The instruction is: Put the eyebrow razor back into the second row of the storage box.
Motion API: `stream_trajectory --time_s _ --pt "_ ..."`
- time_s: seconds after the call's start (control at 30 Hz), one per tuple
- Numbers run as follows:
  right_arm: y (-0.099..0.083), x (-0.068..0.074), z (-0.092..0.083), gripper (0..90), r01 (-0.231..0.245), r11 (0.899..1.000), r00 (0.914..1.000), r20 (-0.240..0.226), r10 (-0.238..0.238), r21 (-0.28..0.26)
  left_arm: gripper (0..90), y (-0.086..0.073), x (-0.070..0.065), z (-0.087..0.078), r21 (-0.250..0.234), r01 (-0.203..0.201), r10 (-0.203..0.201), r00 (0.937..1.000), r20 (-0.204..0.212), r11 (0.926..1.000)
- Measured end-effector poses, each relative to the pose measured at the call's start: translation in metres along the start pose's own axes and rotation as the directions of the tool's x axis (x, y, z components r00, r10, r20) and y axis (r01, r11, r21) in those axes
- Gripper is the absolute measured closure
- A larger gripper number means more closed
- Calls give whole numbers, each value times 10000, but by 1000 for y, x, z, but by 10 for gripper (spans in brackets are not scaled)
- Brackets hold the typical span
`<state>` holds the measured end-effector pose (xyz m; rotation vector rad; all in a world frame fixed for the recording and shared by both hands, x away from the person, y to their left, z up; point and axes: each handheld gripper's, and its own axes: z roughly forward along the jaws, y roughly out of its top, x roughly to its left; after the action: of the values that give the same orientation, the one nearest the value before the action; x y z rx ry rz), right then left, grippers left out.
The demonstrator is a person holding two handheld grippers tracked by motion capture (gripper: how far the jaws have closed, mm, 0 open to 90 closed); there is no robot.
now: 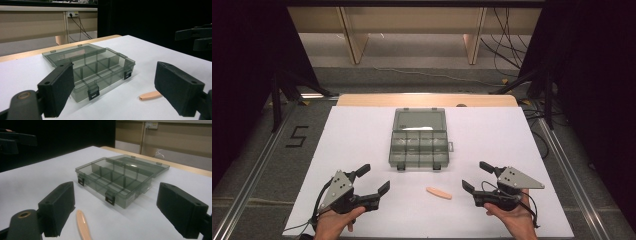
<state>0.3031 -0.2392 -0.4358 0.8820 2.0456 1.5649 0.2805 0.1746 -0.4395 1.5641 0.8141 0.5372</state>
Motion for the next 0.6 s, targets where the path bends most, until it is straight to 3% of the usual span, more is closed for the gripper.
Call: stream_trajectory --time_s 0.6 --pt "0 1 1 165 104 9997 9999 -74 -103 202 159 0 0 0 32 -40 40 10000 -25 10000"
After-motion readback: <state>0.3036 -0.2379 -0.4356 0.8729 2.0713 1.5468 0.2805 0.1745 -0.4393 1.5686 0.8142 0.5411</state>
